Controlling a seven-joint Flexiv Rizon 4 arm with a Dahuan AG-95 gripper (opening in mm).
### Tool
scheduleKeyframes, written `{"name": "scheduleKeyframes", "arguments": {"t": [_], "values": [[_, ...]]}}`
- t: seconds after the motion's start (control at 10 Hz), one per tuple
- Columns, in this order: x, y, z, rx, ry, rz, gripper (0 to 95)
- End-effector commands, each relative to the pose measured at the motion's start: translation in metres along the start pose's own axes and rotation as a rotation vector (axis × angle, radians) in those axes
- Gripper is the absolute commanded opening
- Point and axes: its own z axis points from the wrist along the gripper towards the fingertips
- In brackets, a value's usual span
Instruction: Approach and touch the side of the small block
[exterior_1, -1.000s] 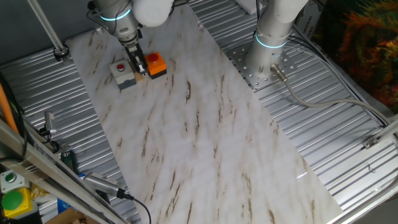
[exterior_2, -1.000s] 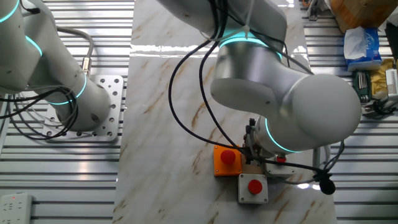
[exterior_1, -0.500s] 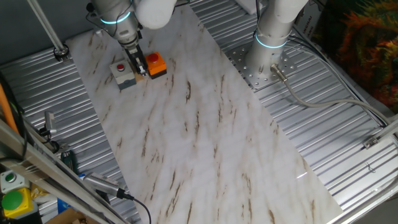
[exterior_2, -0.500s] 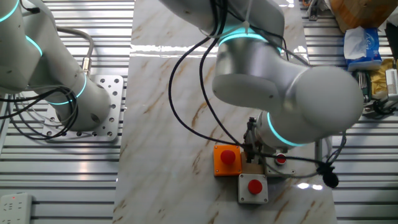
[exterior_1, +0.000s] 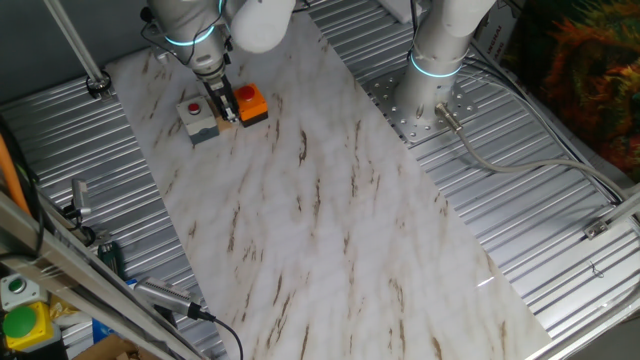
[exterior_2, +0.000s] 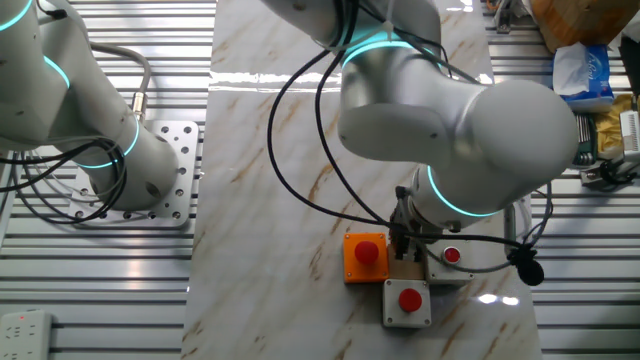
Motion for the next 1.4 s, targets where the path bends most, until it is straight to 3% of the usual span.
{"name": "scheduleKeyframes", "arguments": {"t": [0.1,1.4], "values": [[-0.0007,-0.0008,0.0019,0.002,-0.002,-0.001,0.0],[0.0023,-0.0048,0.0049,0.0,-0.011,-0.01,0.0]]}}
